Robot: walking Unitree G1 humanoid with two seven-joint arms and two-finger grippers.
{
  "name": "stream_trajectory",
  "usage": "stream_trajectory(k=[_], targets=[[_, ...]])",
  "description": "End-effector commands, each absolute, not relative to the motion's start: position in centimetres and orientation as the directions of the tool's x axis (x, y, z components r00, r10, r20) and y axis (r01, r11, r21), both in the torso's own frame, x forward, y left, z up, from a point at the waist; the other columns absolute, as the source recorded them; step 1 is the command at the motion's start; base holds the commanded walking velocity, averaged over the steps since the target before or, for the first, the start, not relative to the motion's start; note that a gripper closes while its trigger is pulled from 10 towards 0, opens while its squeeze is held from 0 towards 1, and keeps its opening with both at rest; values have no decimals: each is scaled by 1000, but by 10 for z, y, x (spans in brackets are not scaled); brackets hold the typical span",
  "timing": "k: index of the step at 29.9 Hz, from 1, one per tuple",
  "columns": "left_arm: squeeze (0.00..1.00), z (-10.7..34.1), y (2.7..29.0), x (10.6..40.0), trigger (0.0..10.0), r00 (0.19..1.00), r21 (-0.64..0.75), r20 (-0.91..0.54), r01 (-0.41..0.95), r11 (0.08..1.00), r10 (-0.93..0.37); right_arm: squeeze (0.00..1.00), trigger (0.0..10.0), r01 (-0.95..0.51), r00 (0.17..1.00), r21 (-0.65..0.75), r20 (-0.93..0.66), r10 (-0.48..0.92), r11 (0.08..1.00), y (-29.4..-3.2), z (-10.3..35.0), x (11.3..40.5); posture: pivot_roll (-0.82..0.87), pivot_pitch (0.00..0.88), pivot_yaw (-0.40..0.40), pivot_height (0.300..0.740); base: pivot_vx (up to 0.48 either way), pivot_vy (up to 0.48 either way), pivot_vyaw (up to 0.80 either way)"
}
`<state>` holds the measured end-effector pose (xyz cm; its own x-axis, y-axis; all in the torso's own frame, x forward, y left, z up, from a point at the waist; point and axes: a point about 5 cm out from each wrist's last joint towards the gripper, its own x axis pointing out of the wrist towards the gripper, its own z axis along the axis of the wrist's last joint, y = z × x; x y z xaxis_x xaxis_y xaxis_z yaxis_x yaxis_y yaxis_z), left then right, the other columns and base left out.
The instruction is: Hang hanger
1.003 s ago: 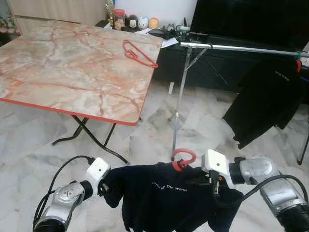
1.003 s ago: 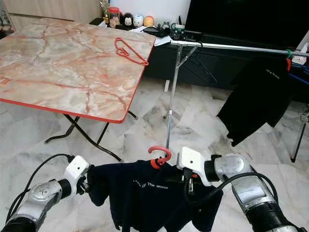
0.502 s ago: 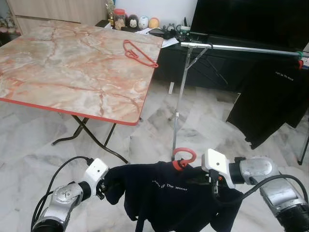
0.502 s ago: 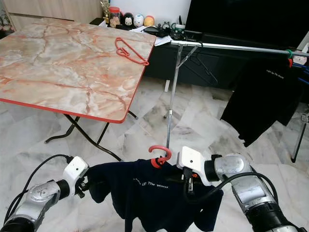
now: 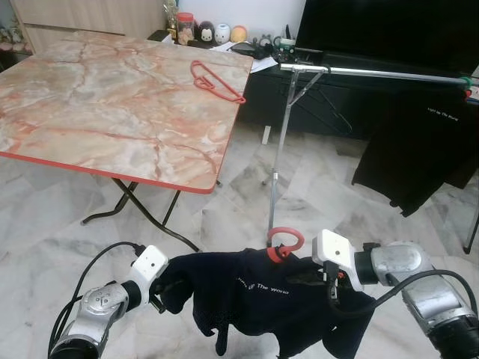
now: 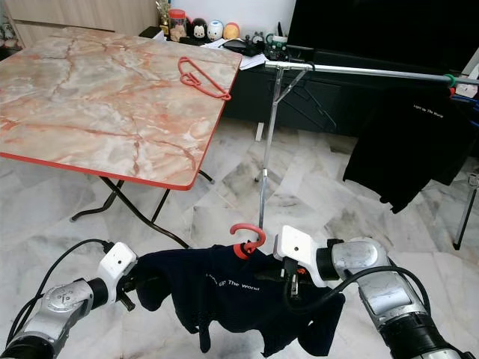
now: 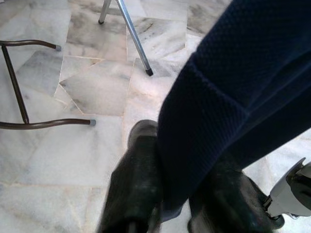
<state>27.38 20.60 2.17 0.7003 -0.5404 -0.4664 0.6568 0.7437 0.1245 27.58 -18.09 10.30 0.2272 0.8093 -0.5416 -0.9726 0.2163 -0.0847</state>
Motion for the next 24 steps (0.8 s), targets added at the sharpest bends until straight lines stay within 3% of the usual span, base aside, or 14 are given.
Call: stream_trajectory(k=[1,8,15,21,24], targets=[[0,23,208,276,0,704,134,-467,655,744,-535,0,10000,-973,232,-111,-514,826,204,-177,112,277,-20,0,-45,740,0,0,0],[0,23,210,276,0,713,148,-469,646,749,-522,0,10000,-973,229,-108,-518,824,202,-177,111,277,-17,0,-45,740,0,0,0],[0,29,218,282,0,783,213,-433,570,794,-446,0,10000,-964,265,-137,-600,755,230,-188,102,280,-17,0,-46,740,0,0,0],[0,30,226,285,0,828,270,-425,501,822,-365,0,10000,-925,375,-213,-648,663,314,-201,95,291,-16,0,-49,740,0,0,0],[0,31,232,288,0,862,307,-412,438,845,-297,0,10000,-877,473,-284,-654,590,388,-208,96,302,-18,0,-51,740,0,0,0]])
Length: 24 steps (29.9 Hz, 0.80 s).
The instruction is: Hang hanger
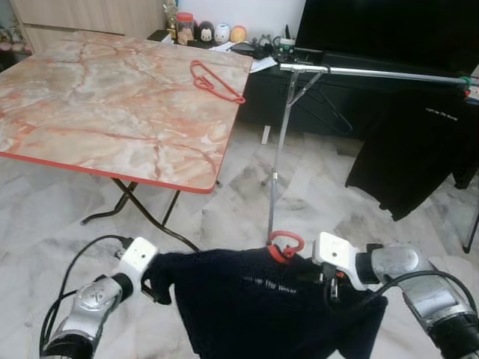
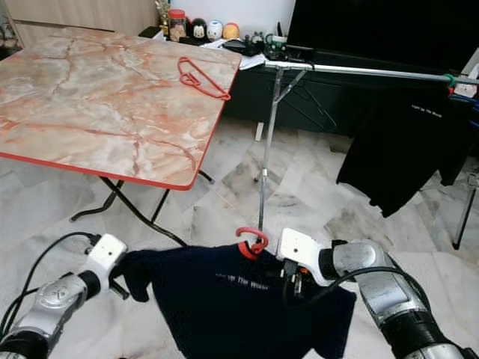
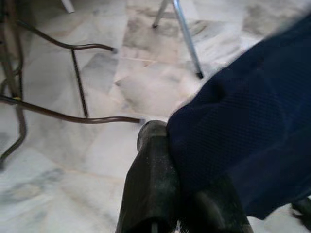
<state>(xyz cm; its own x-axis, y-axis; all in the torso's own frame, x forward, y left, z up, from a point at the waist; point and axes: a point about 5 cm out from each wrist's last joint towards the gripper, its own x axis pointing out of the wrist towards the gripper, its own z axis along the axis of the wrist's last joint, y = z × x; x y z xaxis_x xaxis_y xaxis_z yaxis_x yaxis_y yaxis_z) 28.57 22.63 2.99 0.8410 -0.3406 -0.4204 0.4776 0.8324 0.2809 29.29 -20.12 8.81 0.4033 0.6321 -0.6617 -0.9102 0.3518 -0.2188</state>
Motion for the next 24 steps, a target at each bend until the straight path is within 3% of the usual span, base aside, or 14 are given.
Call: stream_trajectory(k=[1,7,9,17,23,24], targets=[[0,32,234,289,0,872,320,-406,417,851,-275,0,10000,-865,494,-302,-656,571,401,-209,96,304,-18,0,-51,740,0,0,0],[0,36,245,293,0,917,380,-374,291,878,-142,0,10000,-804,581,-371,-655,482,466,-216,93,313,-17,0,-53,740,0,0,0],[0,37,255,295,0,928,417,-372,190,889,-24,0,10000,-752,641,-406,-633,434,519,-217,93,320,-16,0,-54,740,0,0,0],[0,28,263,295,0,892,411,-425,40,911,152,0,10000,-535,814,-483,-515,269,693,-225,102,340,-14,0,-54,740,0,0,0],[0,14,253,290,0,830,385,-544,119,915,121,0,10000,-434,875,-484,-429,226,760,-226,112,349,-13,0,-53,740,0,0,0],[0,8,246,287,0,800,373,-596,204,905,65,0,10000,-402,893,-483,-394,217,778,-226,116,352,-13,0,-53,740,0,0,0]])
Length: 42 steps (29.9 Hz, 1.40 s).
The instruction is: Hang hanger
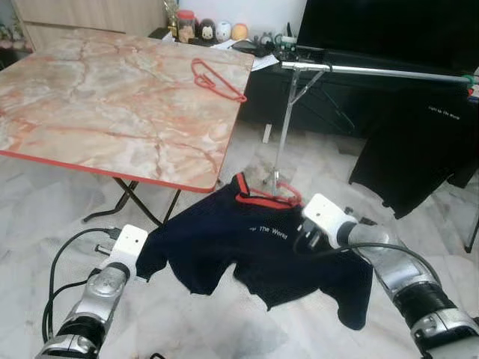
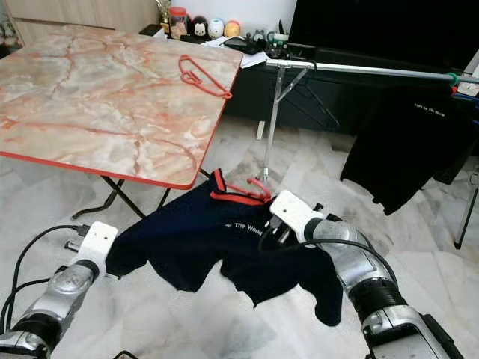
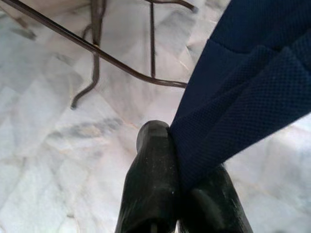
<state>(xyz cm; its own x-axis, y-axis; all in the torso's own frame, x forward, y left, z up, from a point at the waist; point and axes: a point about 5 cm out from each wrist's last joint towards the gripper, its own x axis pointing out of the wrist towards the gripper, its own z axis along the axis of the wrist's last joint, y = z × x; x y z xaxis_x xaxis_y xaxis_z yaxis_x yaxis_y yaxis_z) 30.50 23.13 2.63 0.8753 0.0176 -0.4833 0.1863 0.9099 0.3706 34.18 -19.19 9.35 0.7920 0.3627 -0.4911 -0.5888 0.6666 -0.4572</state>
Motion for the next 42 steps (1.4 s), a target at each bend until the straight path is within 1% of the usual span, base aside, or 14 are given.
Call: stream_trajectory(k=[1,3,8,11,16,19,21,22,23,25,26,32,34,42], targets=[[0,8,246,287,0,800,373,-596,204,905,65,0,10000,-402,893,-483,-394,217,778,-226,116,352,-13,0,-53,740,0,0,0],[0,-1,231,281,0,729,318,-682,368,874,-59,0,10000,-368,911,-466,-354,211,805,-225,121,355,-12,0,-53,740,0,0,0],[0,0,217,280,0,681,267,-711,492,828,-176,0,10000,-348,918,-450,-342,201,822,-227,124,356,-10,0,-54,740,0,0,0],[0,5,205,277,0,608,210,-734,628,749,-304,0,10000,-386,899,-445,-377,222,808,-226,120,354,-8,0,-55,740,0,0,0],[0,9,198,274,0,559,181,-739,702,688,-376,0,10000,-449,867,-437,-424,261,779,-224,114,351,-8,0,-55,740,0,0,0],[0,16,191,271,0,520,164,-729,764,624,-445,0,10000,-542,812,-430,-490,318,722,-222,106,344,-8,0,-54,740,0,0,0],[0,23,186,269,0,486,153,-719,807,570,-496,0,10000,-669,717,-398,-566,406,627,-218,98,333,-9,0,-54,740,0,0,0],[0,23,186,269,0,486,153,-719,807,570,-496,0,10000,-669,717,-398,-566,406,627,-218,98,333,-9,0,-54,740,0,0,0],[0,25,187,270,4392,483,170,-726,816,553,-489,0,10000,-738,649,-374,-623,437,561,-219,92,325,-11,0,-55,740,0,0,0],[0,25,187,270,4392,483,170,-726,816,553,-489,0,10000,-738,649,-374,-623,437,561,-219,92,325,-11,0,-55,740,0,0,0],[0,26,189,271,10000,485,181,-737,813,553,-471,0,10000,-752,631,-369,-644,432,546,-222,89,323,-11,0,-55,740,0,0,0],[0,27,192,271,10000,502,201,-744,799,567,-442,0,10000,-765,613,-381,-678,406,519,-227,84,320,-11,0,-56,740,0,0,0],[1000,28,192,270,10000,506,194,-732,796,573,-457,0,10000,-769,611,-383,-676,411,512,-225,85,321,-11,0,-57,740,0,0,0],[1000,46,187,270,10000,533,214,-625,820,531,-571,0,10000,-782,606,-411,-678,416,469,-222,88,322,-7,0,-63,740,0,0,0]])
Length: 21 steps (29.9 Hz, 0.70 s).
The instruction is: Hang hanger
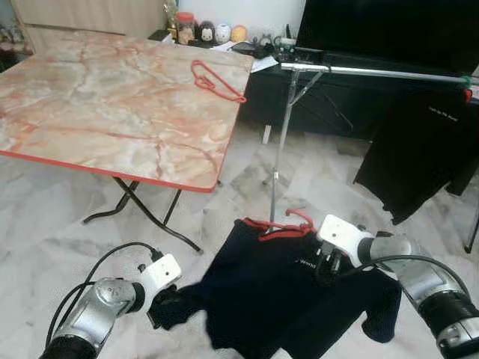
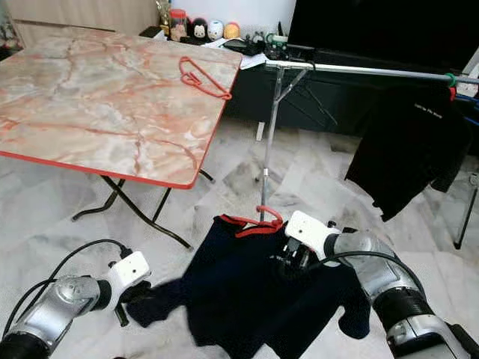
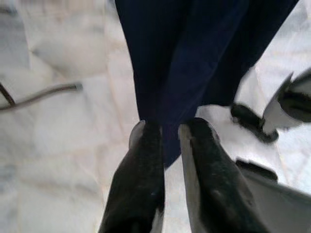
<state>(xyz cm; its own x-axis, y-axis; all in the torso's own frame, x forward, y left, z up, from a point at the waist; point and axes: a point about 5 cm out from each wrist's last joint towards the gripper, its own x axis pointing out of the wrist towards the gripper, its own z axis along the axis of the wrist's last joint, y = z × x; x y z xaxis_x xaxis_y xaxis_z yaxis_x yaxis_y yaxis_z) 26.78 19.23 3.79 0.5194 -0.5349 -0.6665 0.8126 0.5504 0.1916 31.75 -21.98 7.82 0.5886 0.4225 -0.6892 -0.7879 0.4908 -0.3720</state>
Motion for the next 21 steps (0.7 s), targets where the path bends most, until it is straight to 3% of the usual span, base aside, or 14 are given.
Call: stream_trajectory(k=[1,4,7,18,19,21], targets=[[1000,47,187,272,10000,547,218,-618,810,545,-565,0,10000,-784,604,-411,-679,417,466,-222,88,322,-7,0,-63,740,0,0,0],[1000,50,187,275,10000,567,228,-606,796,561,-558,0,10000,-796,594,-406,-666,450,450,-218,88,321,-6,0,-63,740,0,0,0],[1000,55,179,275,10000,565,222,-565,806,548,-602,0,10000,-845,531,-375,-674,514,381,-212,87,315,-7,0,-64,740,0,0,0],[1000,78,148,286,10000,571,312,-427,821,478,-702,0,10000,-889,458,-358,-703,544,286,-207,86,312,-6,0,-65,740,0,0,0],[0,78,146,286,10000,565,314,-423,825,470,-708,0,10000,-889,458,-357,-702,546,286,-207,86,312,-6,0,-65,740,0,0,0],[0,80,141,287,10000,563,323,-408,826,463,-719,0,10000,-893,449,-351,-699,556,280,-205,87,312,-6,0,-65,740,0,0,0]])
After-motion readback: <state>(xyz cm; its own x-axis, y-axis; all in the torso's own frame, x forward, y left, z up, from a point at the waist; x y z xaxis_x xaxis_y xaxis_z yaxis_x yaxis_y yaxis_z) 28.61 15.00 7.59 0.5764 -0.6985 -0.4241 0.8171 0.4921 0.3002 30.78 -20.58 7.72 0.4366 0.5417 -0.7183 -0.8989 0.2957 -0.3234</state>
